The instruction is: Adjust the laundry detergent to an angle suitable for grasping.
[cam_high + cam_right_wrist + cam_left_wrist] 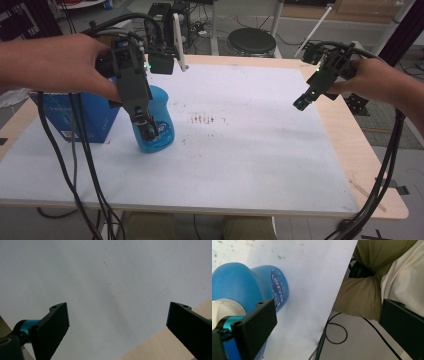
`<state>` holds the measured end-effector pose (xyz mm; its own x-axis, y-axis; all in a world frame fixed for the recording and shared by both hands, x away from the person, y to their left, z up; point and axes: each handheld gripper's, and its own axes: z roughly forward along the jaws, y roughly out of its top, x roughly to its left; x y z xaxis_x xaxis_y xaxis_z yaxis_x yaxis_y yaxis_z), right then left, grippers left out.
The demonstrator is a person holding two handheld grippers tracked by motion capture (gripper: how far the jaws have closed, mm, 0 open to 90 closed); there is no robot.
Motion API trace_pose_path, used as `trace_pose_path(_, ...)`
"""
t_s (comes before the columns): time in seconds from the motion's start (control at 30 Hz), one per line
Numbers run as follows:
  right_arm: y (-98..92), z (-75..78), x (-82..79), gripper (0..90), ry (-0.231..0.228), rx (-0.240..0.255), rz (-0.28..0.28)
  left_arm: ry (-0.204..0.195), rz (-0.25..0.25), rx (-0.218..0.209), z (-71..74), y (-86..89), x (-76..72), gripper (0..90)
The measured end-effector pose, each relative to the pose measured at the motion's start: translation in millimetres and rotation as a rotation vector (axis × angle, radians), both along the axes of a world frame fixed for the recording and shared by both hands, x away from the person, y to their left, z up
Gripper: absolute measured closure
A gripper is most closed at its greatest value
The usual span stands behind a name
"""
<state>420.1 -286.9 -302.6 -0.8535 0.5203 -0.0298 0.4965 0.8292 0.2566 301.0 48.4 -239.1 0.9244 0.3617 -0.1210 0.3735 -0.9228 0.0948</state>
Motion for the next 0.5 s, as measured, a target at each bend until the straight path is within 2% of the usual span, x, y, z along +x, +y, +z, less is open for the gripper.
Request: trace_pose_path(0.5,-0.9,0.4,0.7,3.6,0.004,0.007,0.0,0.002,0.005,0.001,3.6,-0.6,-0.5,1.6)
